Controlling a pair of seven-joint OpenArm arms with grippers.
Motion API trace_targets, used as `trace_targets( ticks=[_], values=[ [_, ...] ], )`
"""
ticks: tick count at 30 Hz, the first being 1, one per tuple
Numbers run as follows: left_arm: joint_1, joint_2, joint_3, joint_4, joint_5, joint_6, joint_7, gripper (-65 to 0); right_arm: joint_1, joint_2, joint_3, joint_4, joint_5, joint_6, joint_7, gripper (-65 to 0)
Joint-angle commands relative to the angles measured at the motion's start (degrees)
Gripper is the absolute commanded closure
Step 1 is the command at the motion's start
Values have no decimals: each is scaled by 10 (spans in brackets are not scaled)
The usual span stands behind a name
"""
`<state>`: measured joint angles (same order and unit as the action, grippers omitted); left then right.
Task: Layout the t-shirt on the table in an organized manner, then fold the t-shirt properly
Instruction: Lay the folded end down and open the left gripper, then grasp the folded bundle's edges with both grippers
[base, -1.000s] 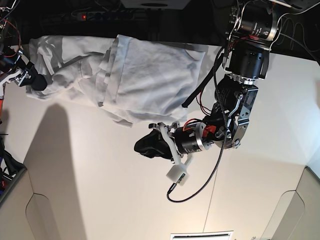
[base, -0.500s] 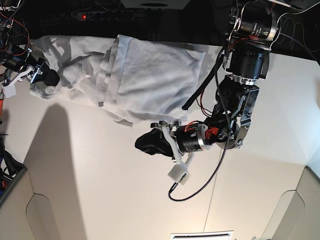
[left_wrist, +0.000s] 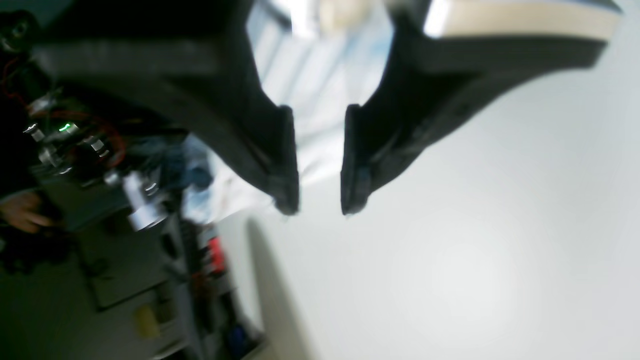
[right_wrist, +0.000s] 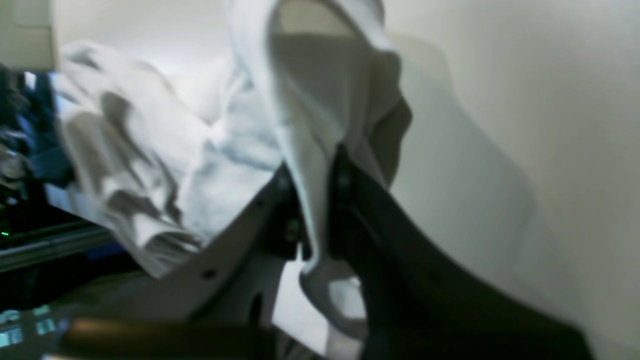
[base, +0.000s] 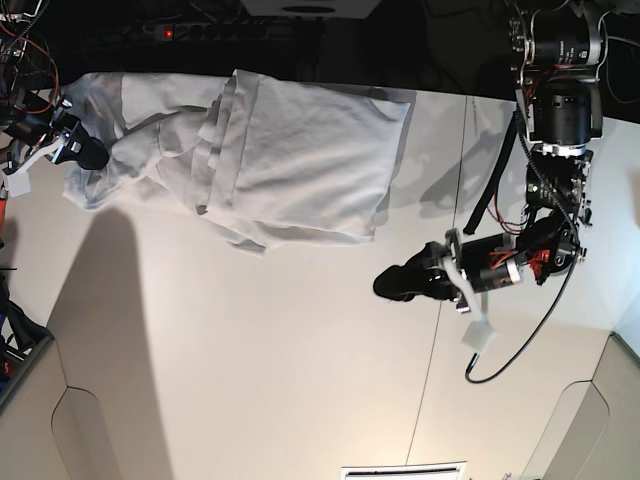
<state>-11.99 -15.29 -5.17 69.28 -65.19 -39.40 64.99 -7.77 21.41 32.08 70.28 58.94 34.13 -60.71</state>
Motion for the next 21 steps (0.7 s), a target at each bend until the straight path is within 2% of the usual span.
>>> trace_targets(
  ticks=[1, 4, 7, 10, 15, 21],
  values=[
    [2, -13, -1, 9, -15, -6, -4, -110, 6, 11, 3, 15, 20, 2, 9, 0],
    [42, -48, -1, 9, -14, -6, -4, -1, 6, 11, 3, 42, 21, 2, 4, 0],
    [83, -75, -1, 9, -14, -6, -5, 0, 6, 10, 3, 79, 21, 2, 0, 0],
    [116, -85, -1, 9, 0, -6, -5, 0, 6, 3, 3, 126, 21, 2, -14, 0],
    [164, -71, 0, 9, 30, -6, -4, 0, 6, -36, 3, 205, 48, 2, -43, 0],
    [185, -29, 0, 9, 33, -6, -5, 0, 6, -117, 2, 261, 86, 2, -54, 0]
  ],
)
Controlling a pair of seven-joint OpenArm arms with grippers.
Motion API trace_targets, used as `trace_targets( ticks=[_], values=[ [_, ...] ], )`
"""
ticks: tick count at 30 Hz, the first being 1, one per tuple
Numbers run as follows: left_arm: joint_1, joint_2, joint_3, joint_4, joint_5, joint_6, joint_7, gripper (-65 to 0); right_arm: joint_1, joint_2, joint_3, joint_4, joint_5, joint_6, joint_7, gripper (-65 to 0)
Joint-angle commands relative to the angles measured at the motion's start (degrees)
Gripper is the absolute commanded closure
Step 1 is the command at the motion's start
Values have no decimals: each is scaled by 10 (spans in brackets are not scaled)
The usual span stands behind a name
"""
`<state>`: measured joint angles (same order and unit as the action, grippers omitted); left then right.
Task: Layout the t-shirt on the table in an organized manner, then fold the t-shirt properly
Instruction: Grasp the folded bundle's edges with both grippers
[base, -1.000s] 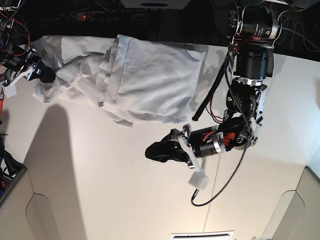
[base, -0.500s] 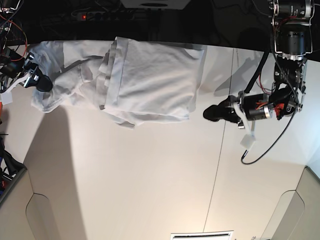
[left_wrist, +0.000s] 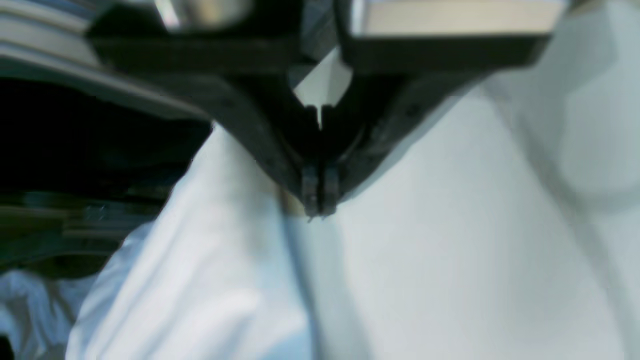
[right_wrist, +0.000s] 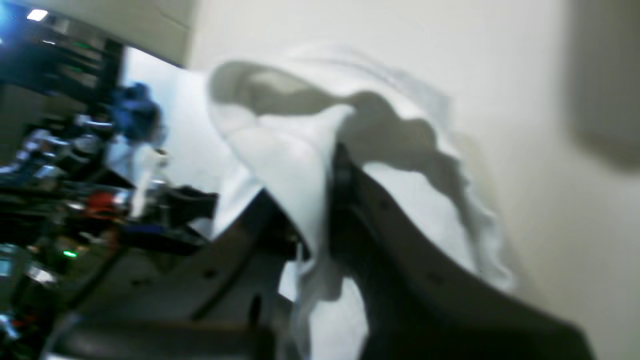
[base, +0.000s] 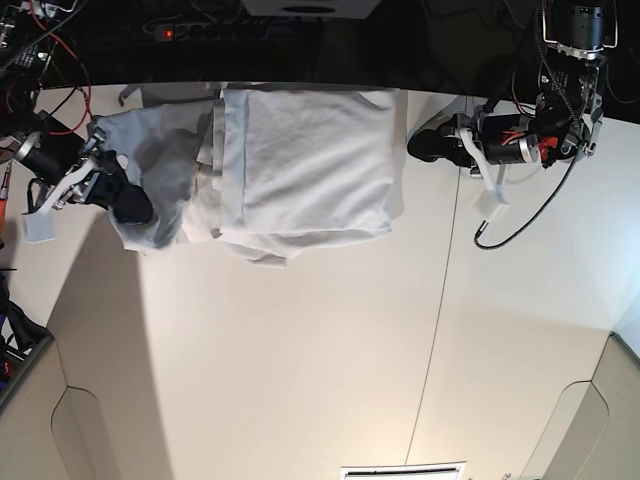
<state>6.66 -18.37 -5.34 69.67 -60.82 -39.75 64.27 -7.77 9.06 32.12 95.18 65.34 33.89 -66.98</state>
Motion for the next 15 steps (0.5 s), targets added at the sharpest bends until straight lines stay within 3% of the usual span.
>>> trace_targets(
  ticks=[1, 7, 15],
  values=[
    [-1, 8, 1, 5, -10, -3, 2, 0, 6, -7, 1, 17, 26, 4, 8, 0],
    [-1, 35, 1, 5, -10, -3, 0, 0, 6, -70, -34, 26, 33, 4, 7, 0],
    [-1, 40, 1, 5, -10, -3, -2, 0, 6, -100, -159, 26, 21, 5, 31, 0]
  ],
)
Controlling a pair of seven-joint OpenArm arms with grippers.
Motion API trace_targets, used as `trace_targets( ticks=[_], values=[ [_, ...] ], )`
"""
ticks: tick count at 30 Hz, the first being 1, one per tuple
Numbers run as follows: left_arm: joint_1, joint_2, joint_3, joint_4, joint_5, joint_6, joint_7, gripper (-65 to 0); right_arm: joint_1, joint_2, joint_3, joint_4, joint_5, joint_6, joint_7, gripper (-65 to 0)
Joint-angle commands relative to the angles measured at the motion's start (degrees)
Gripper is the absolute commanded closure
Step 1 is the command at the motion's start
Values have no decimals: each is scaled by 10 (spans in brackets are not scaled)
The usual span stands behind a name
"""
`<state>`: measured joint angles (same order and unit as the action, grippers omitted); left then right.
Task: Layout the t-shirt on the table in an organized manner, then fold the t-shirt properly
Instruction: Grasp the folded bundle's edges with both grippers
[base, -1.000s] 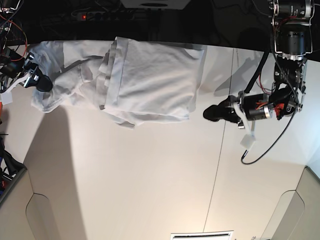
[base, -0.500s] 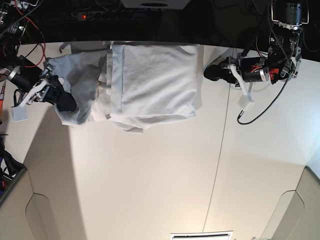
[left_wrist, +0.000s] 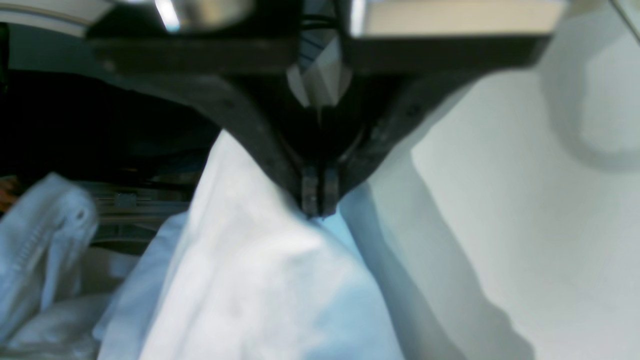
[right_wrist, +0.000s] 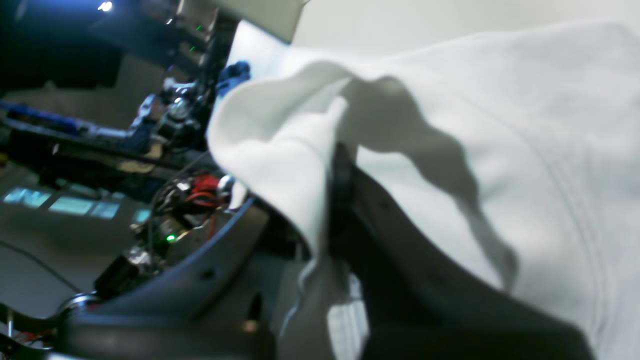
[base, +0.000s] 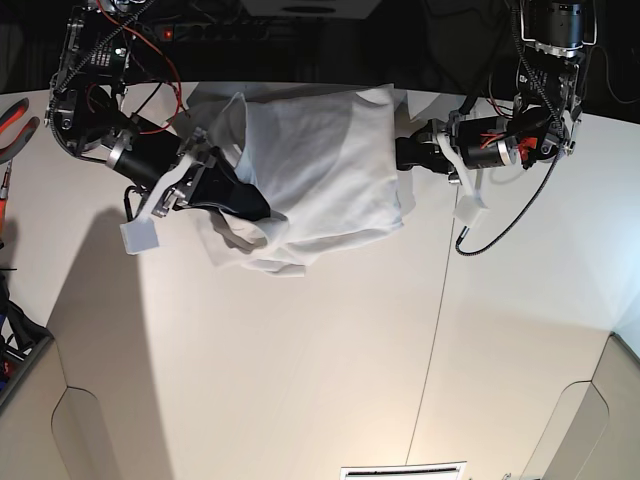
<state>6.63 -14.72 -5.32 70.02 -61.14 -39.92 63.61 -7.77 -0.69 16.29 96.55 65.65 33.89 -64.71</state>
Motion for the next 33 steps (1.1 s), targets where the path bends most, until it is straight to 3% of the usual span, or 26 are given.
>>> trace_targets(
  ticks=[1, 6, 15, 19, 31, 33],
  values=[
    [-1, 3, 1, 2, -7, -1, 5, 0, 7, -7, -15, 12, 6, 5, 17, 0],
    [-1, 3, 1, 2, -7, -1, 5, 0, 8, -32, -79, 12, -91, 4, 85, 0],
    [-1, 3, 1, 2, -7, -1, 5, 0, 8, -33, -205, 12, -241, 3, 211, 0],
    [-1, 3, 1, 2, -7, -1, 5, 0, 9, -33, -254, 11, -324, -12, 265, 0],
    [-1, 3, 1, 2, -7, -1, 5, 0, 44, -33, -322, 9, -414, -12, 274, 0],
    [-1, 3, 1, 2, -7, -1, 5, 0, 46, -33, -326, 9, -412, -12, 275, -57]
  ],
)
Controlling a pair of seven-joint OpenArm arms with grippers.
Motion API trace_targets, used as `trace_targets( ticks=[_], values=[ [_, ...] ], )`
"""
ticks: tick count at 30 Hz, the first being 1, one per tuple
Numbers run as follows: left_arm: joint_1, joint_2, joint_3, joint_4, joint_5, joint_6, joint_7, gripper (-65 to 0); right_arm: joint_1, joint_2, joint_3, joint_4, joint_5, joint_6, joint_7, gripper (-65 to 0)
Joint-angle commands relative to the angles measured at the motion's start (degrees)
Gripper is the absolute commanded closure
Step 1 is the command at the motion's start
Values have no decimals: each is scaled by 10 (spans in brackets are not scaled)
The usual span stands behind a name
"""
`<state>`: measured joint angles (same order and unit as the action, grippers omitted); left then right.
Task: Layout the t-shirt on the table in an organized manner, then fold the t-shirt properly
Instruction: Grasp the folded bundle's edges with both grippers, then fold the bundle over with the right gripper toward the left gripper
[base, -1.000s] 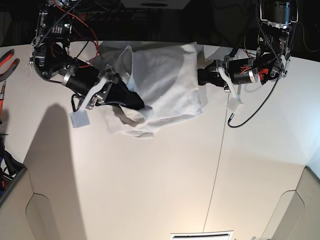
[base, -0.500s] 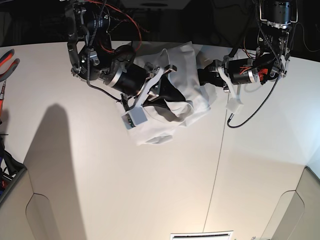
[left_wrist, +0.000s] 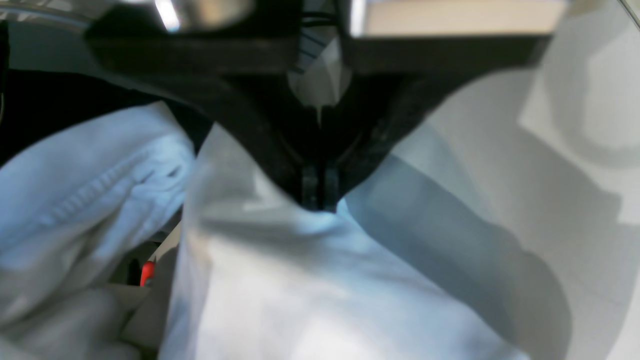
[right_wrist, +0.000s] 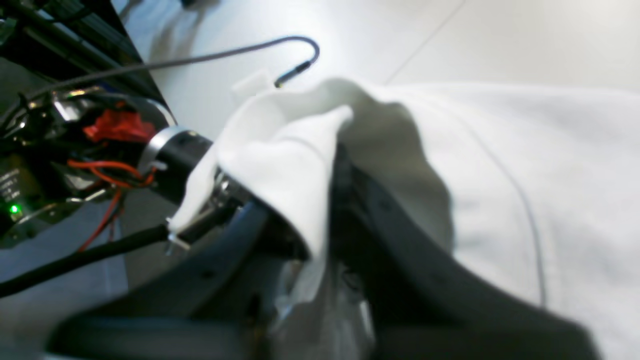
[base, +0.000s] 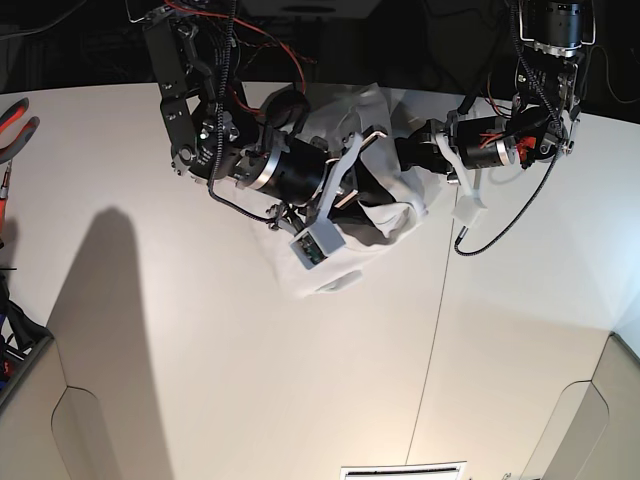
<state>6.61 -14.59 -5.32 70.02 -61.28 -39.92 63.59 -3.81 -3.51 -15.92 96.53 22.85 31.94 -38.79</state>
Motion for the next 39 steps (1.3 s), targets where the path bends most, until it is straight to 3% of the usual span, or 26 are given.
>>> trace_targets(
  ticks=[1, 3, 11, 18, 24, 30, 39],
  values=[
    [-1, 2, 1, 2, -6, -1, 5, 0, 6, -5, -5, 10, 16, 8, 15, -94],
    [-1, 2, 1, 2, -6, -1, 5, 0, 6, -5, -10, 10, 16, 8, 15, -127],
    [-1, 2, 1, 2, -6, -1, 5, 0, 6, -5, -52, 10, 64, 8, 15, -128],
    [-1, 2, 1, 2, -7, -1, 5, 0, 6, -5, -75, 10, 66, 8, 15, -128],
    [-1, 2, 1, 2, -8, -1, 5, 0, 6, -5, -75, 10, 0, 8, 15, -131],
    [-1, 2, 1, 2, -24, -1, 5, 0, 6, -5, -75, 10, -43, -1, 15, -279],
    [-1, 1, 1, 2, -24, -1, 5, 0, 21, -5, -75, 10, -62, -2, 1, -282]
  ],
)
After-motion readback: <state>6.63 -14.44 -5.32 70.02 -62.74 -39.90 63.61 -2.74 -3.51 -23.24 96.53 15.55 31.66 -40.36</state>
